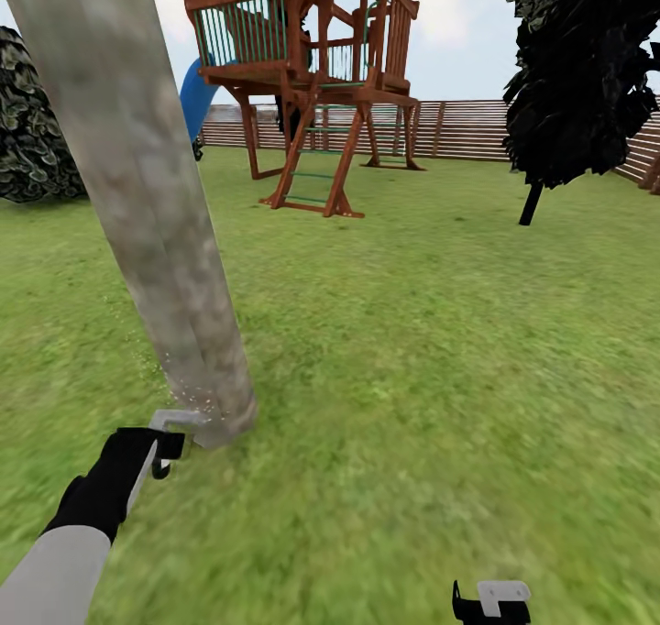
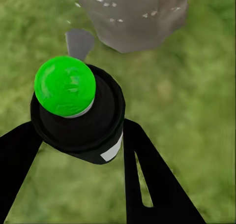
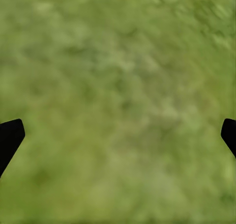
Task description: In the garden, pick up the pesticide atomizer on the floor and spray pesticide onto both trees until each tree trunk is fully covered.
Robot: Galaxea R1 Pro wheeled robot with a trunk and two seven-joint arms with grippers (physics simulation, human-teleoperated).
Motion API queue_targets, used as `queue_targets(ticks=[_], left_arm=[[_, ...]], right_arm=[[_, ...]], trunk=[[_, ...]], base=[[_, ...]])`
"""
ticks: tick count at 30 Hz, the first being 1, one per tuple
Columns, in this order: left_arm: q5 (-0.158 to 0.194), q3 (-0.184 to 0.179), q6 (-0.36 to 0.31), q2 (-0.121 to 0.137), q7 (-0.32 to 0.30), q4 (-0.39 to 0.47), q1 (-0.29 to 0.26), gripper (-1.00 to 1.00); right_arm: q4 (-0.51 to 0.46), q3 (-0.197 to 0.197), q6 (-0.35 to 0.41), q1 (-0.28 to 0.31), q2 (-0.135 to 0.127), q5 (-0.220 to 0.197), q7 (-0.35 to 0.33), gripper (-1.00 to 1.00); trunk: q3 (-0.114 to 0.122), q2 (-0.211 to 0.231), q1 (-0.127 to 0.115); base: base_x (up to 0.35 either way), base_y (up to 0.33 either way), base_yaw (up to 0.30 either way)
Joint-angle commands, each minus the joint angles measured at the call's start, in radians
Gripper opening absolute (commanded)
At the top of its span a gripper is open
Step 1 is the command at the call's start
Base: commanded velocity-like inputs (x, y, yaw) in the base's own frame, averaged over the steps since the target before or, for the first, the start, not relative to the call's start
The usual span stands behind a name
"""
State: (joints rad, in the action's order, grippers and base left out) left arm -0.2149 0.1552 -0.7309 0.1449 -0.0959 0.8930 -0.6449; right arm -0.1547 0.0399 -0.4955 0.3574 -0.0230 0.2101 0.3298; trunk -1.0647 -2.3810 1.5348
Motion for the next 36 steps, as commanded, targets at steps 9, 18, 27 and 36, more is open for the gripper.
queue_targets(ticks=[9, 18, 27, 36], left_arm=[[0.009, -0.091, -0.086, -0.004, -0.029, 0.125, -0.002, -1.0], [0.009, -0.089, -0.114, 0.015, -0.027, 0.184, 0.001, -1.0], [0.011, -0.091, -0.117, -0.017, -0.028, 0.264, -0.01, -1.0], [0.011, -0.199, -0.231, -0.005, -0.184, 0.272, -0.091, -1.0]], right_arm=[[0.0, 0.0, 0.0, 0.0, 0.0, 0.0, 0.0, 1.0], [0.0, 0.0, 0.0, 0.0, 0.0, 0.0, 0.0, 1.0], [0.001, 0.0, 0.0, 0.0, 0.001, 0.0, 0.0, 1.0], [0.001, 0.001, 0.0, 0.0, -0.001, 0.0, 0.0, 1.0]], trunk=[[0.0, 0.0, 0.0], [0.0, 0.0, 0.0], [0.0, 0.0, 0.0], [0.0, 0.0, 0.0]], base=[[0.0, 0.0, 0.175], [0.018, -0.104, 0.053], [-0.078, -0.091, 0.102], [0.0, 0.0, 0.029]])
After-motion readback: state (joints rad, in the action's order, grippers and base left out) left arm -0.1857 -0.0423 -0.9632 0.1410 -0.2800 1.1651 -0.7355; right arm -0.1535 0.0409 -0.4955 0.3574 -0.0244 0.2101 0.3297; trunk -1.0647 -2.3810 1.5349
